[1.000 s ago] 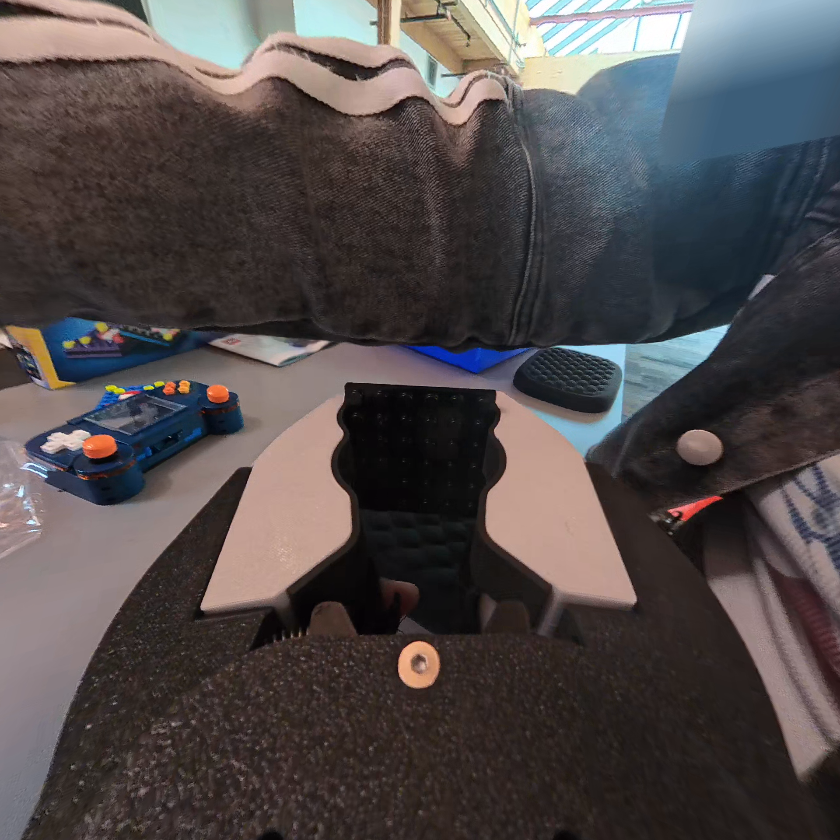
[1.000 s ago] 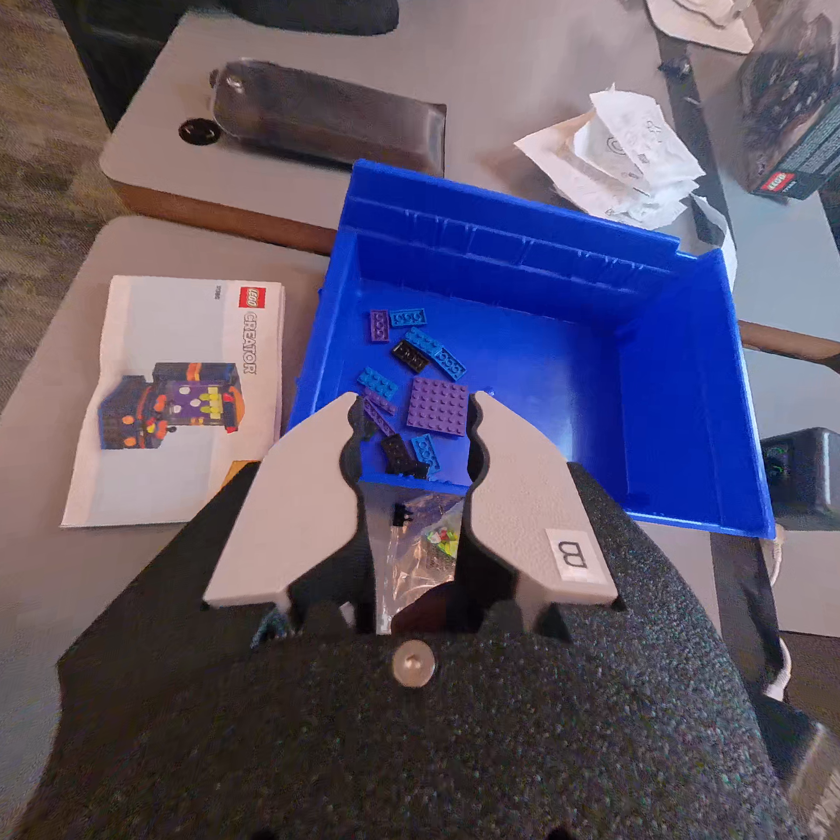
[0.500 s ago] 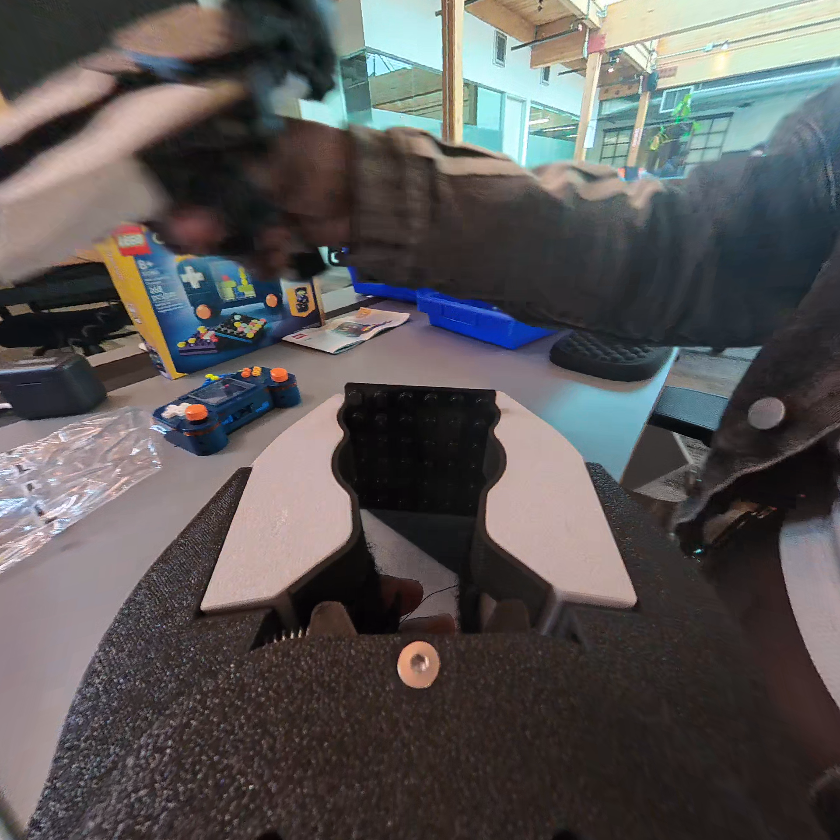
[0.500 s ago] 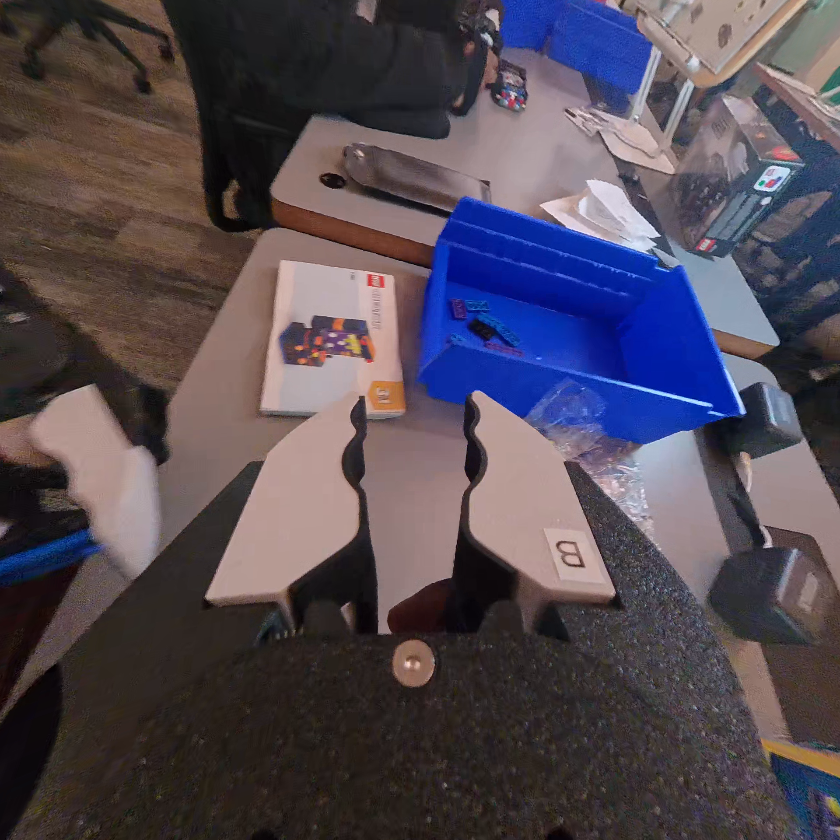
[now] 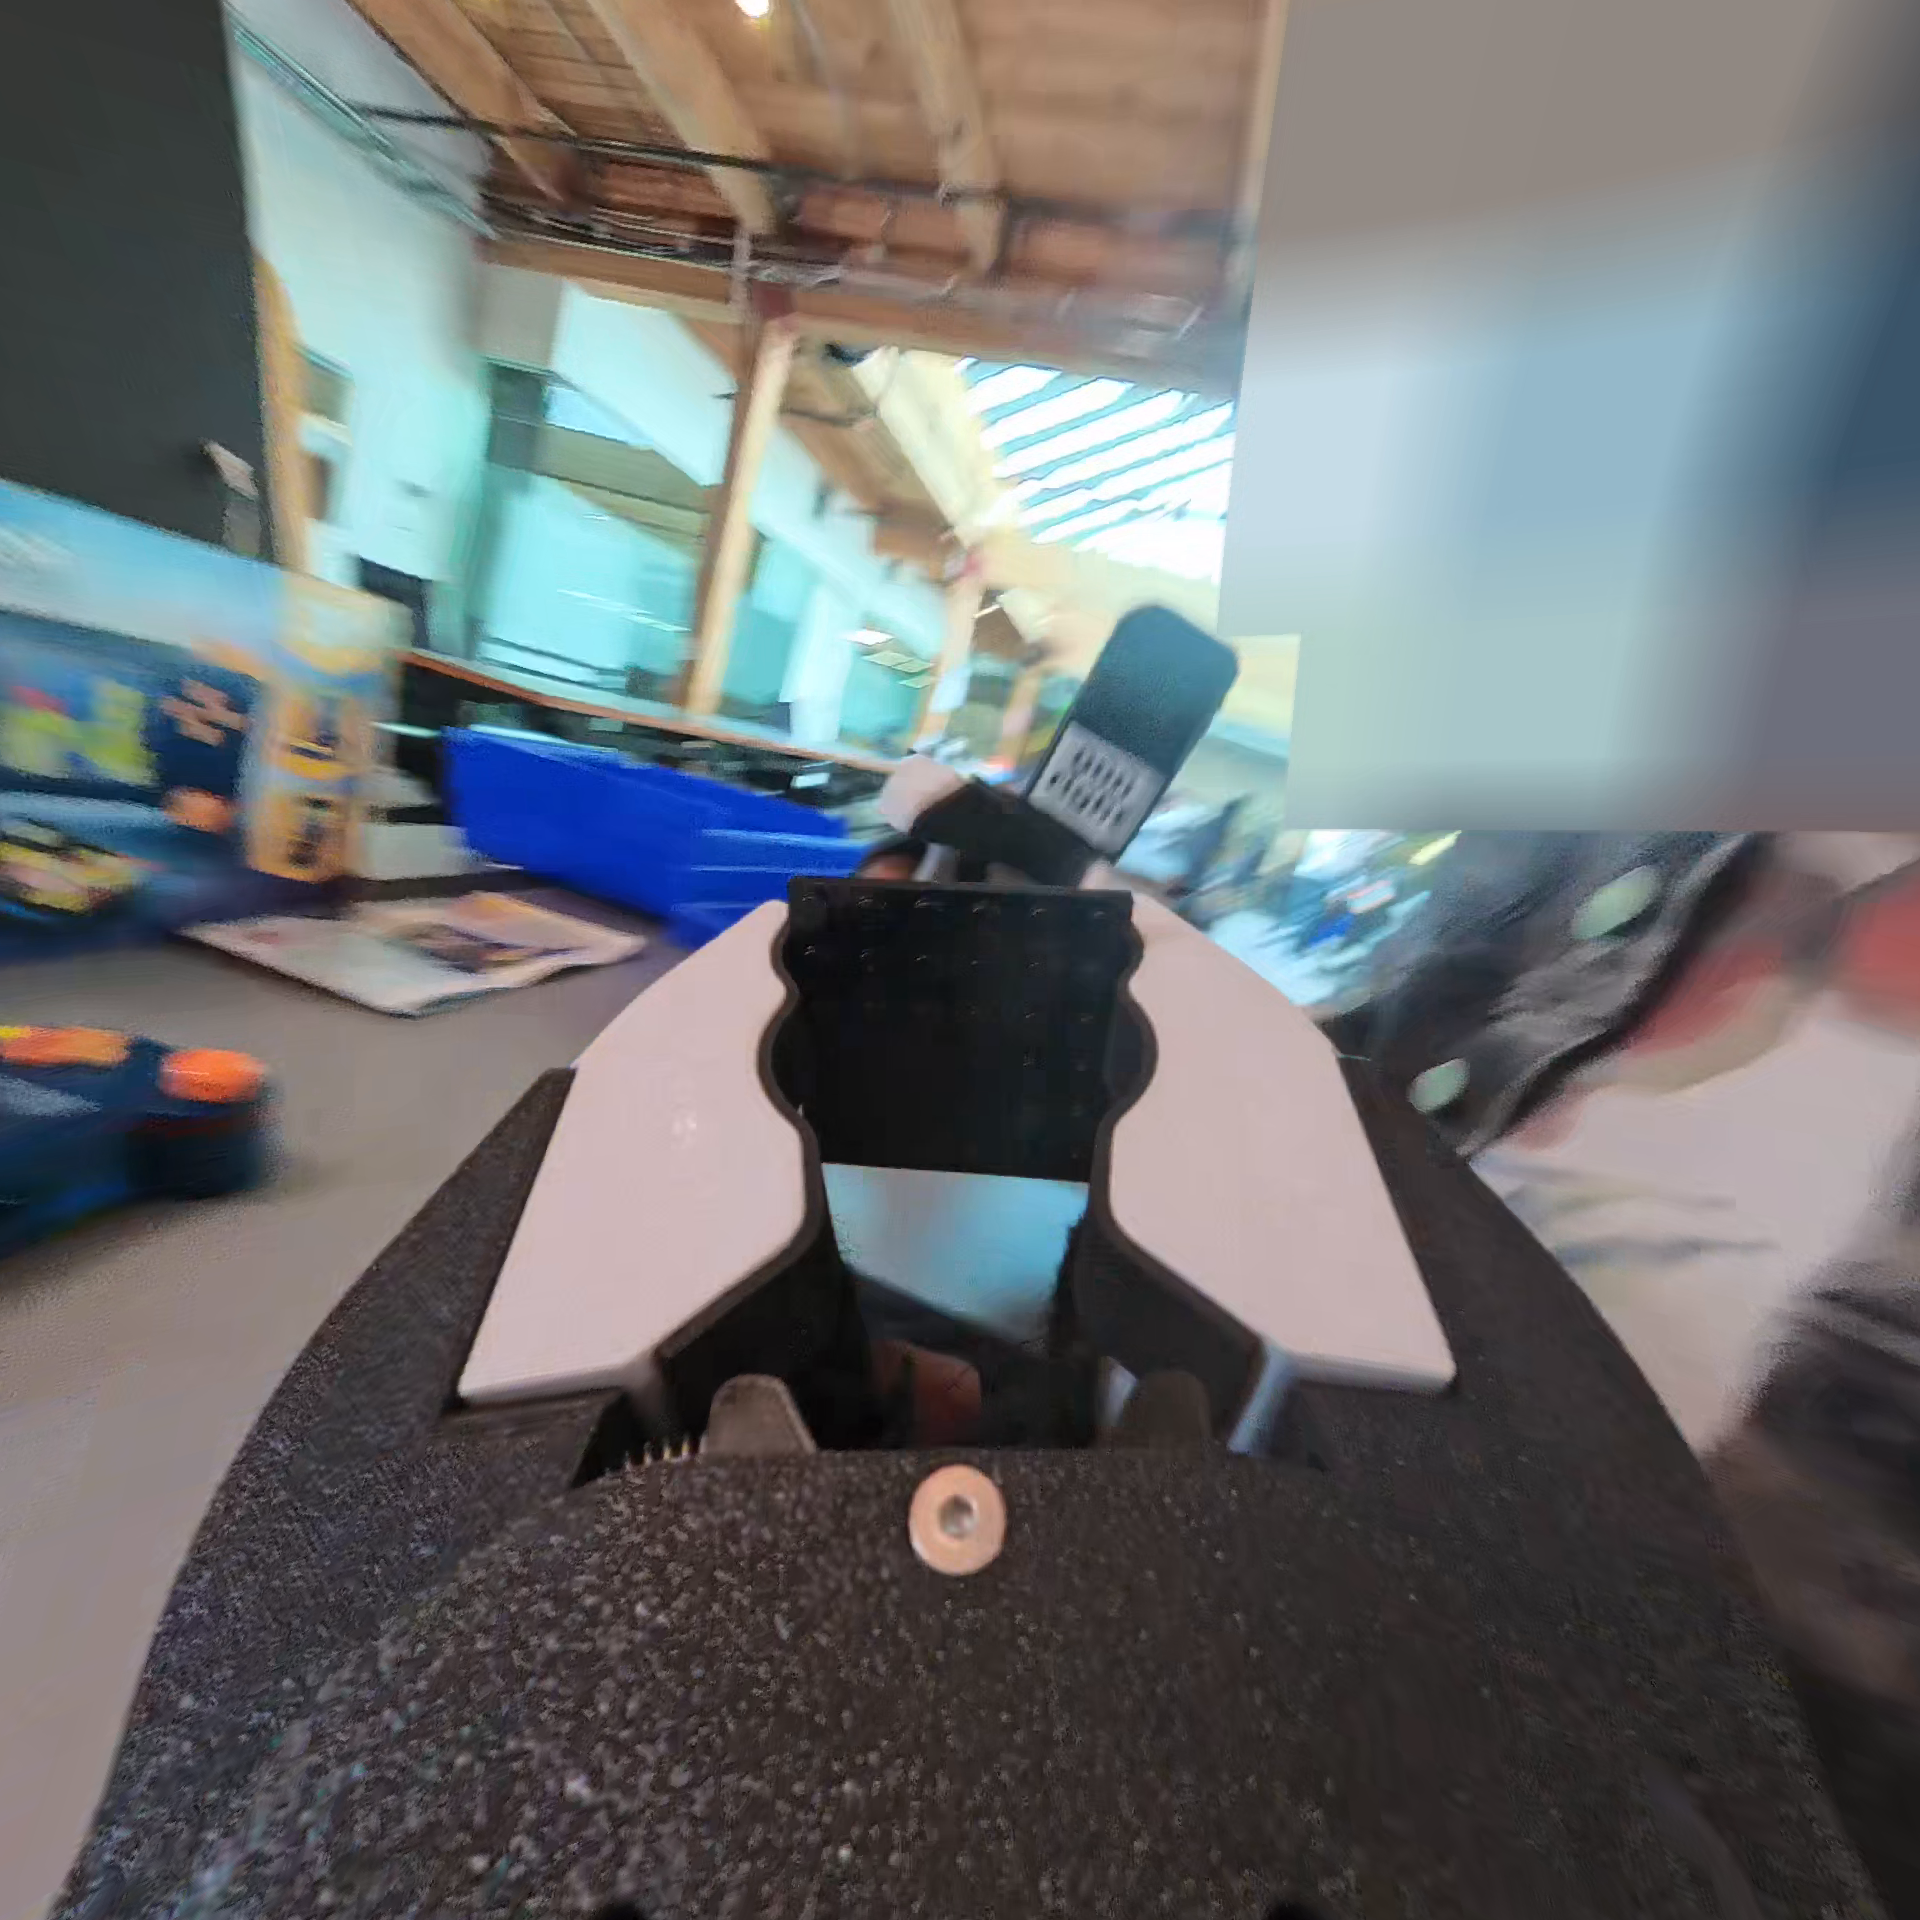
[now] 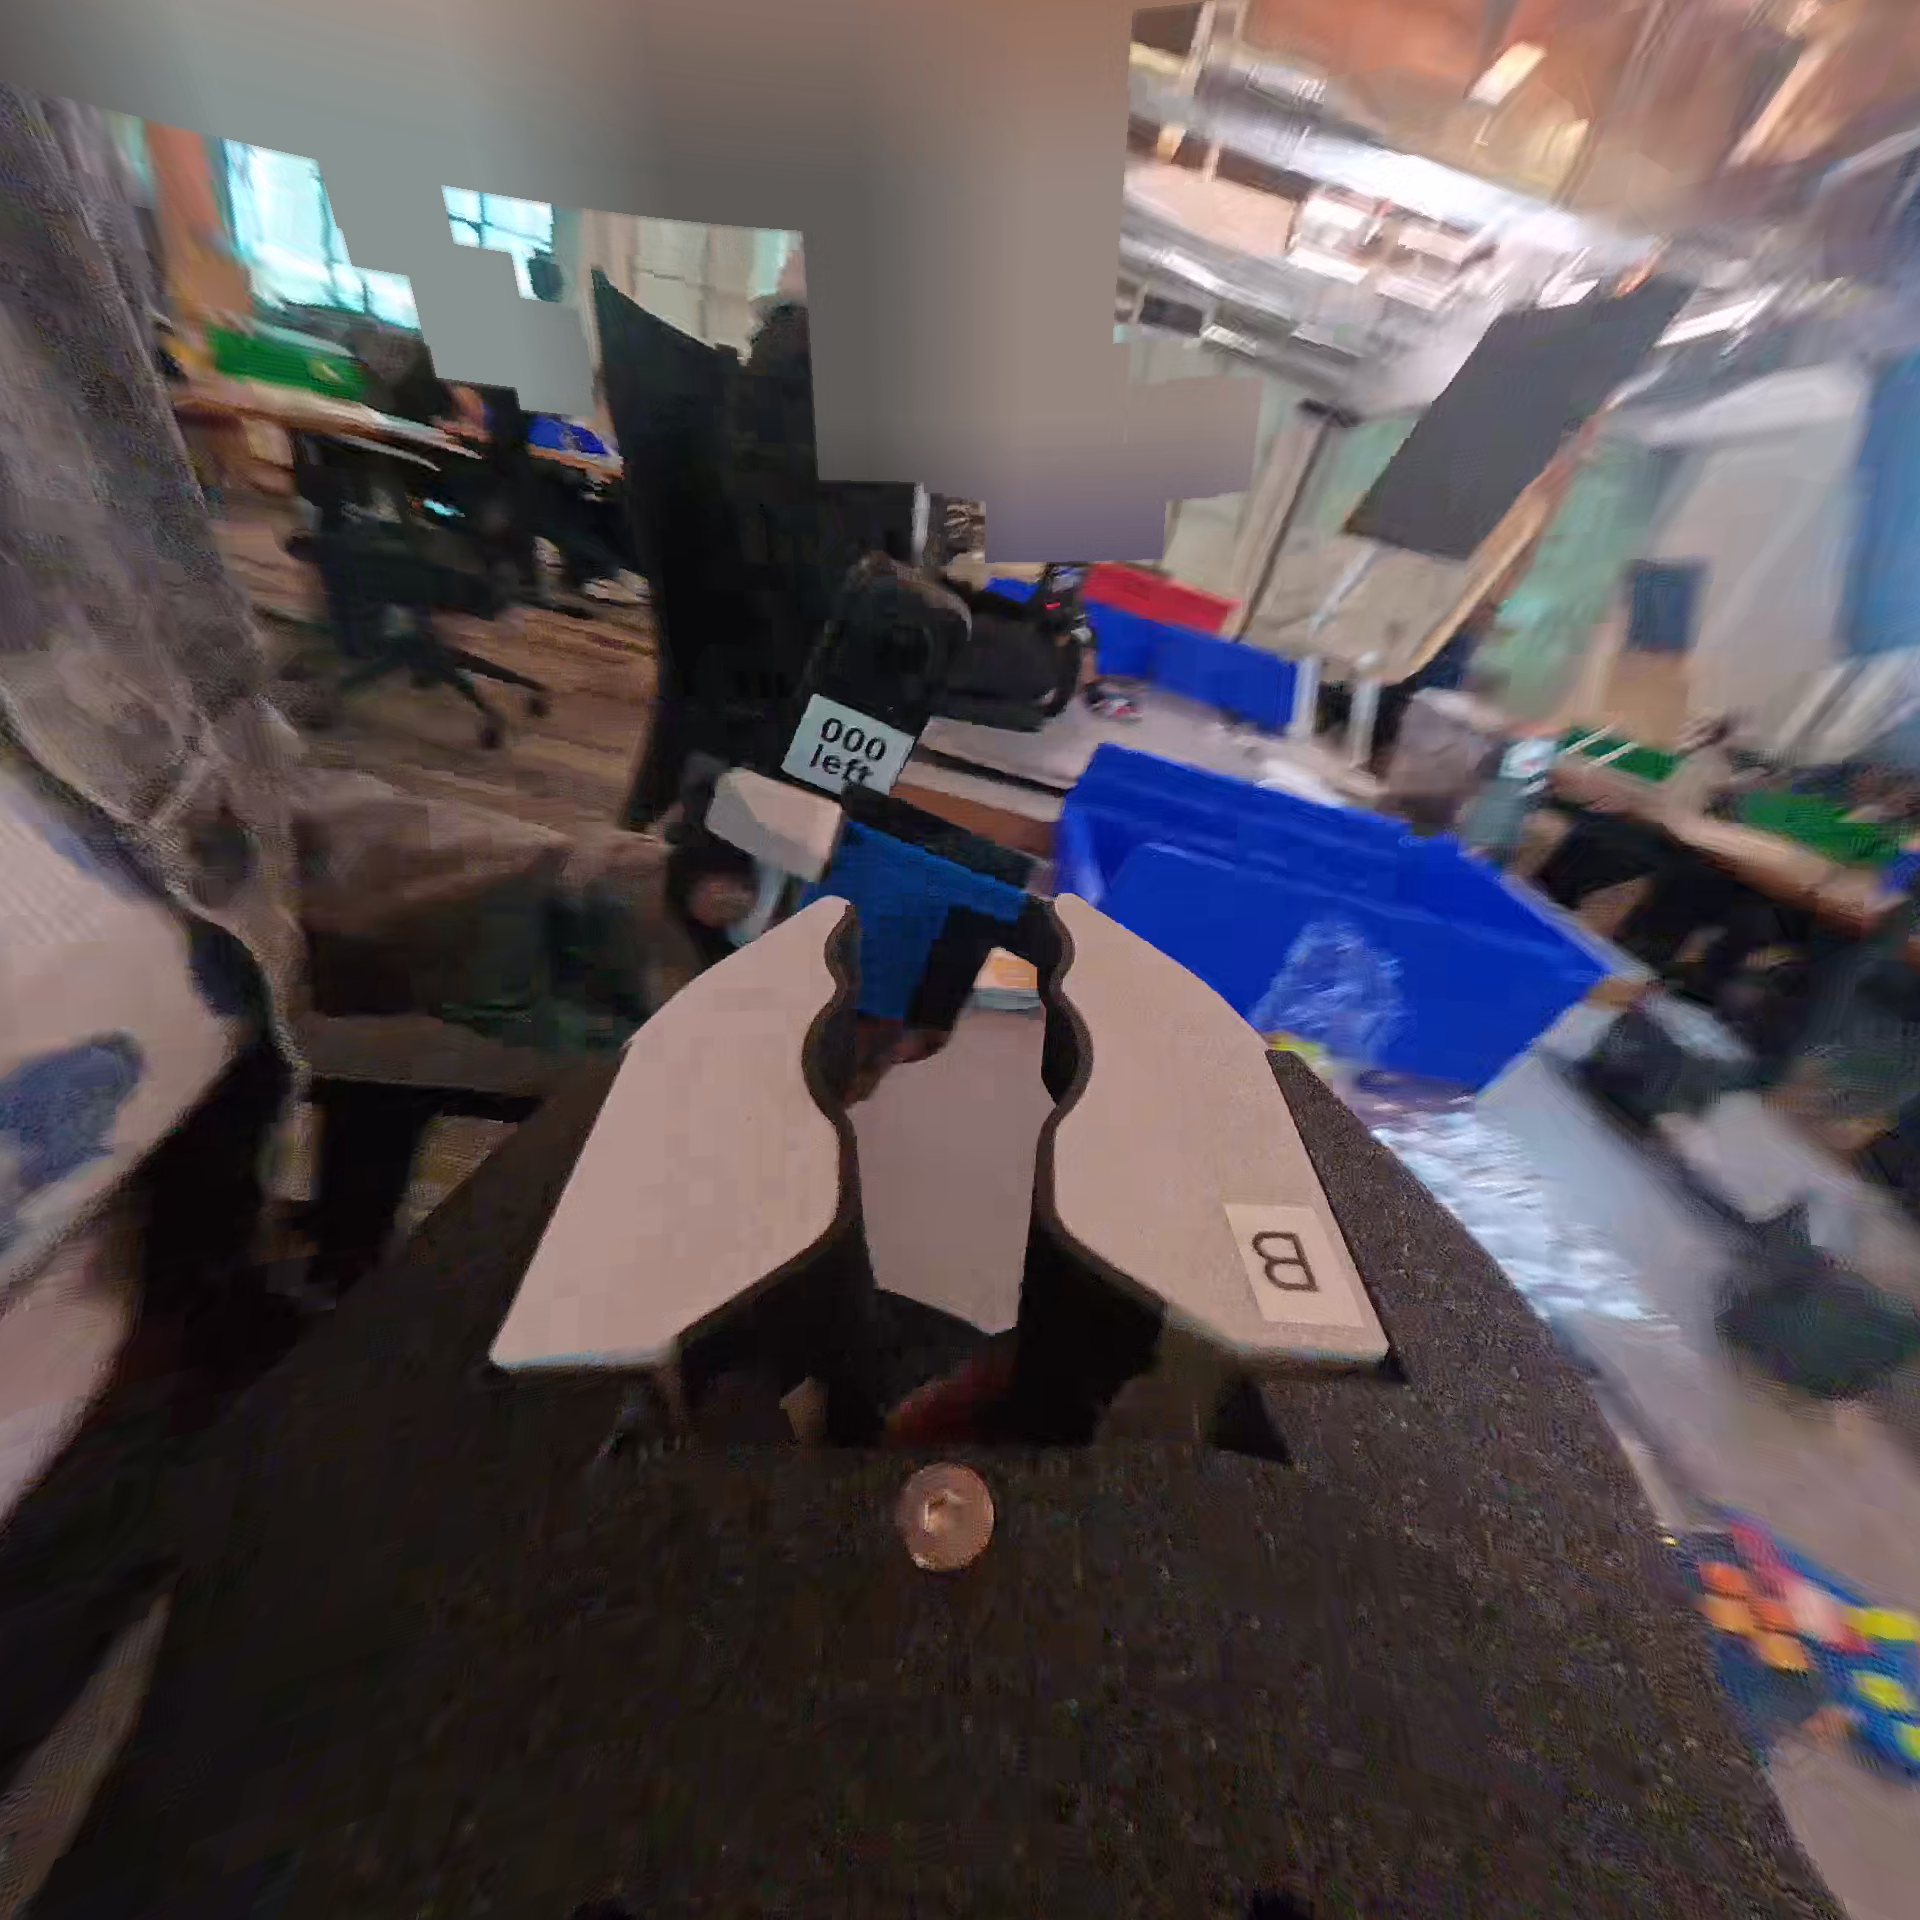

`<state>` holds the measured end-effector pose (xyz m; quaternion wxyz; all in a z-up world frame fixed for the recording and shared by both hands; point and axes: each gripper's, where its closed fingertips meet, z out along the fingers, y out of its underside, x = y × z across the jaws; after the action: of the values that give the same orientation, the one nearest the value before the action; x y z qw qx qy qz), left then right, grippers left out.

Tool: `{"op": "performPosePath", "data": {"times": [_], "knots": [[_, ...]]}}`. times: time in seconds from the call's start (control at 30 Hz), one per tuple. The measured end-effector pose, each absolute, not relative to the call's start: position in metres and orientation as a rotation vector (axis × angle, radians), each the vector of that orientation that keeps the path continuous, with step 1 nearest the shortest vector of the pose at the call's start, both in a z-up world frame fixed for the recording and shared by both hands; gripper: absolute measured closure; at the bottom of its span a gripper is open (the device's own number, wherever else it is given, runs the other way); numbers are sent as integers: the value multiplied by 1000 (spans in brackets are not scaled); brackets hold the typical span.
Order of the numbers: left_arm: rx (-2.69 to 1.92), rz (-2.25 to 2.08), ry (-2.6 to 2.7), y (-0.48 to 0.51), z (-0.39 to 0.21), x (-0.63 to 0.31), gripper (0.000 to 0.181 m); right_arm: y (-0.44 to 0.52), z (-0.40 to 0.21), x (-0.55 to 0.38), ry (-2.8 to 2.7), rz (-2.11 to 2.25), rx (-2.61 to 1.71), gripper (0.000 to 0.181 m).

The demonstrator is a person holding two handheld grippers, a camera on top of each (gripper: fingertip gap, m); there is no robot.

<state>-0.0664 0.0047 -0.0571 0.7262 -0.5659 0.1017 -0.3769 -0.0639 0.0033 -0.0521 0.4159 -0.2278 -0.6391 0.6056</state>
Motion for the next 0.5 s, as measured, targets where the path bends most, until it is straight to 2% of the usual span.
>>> {"op": "performPosePath", "data": {"times": [0.1,0.17,0.27,0.43,0.5], "knots": [[-1265,-1254,159,3,-60,-60,127,12,-59,-66,-1645,1209,-379,153],[-1375,-1350,189,4,-77,-53,127,14,-71,-71,-1763,1155,-374,154],[-1583,-1376,316,3,-106,-38,127,13,-77,-71,-1906,1264,-365,154],[-1665,-1568,521,-10,-111,-16,128,-2,-104,-59,-2255,1421,-308,150],[-1701,-1611,591,-12,-114,-11,128,-9,-119,-52,-2388,1404,-268,163]]}}
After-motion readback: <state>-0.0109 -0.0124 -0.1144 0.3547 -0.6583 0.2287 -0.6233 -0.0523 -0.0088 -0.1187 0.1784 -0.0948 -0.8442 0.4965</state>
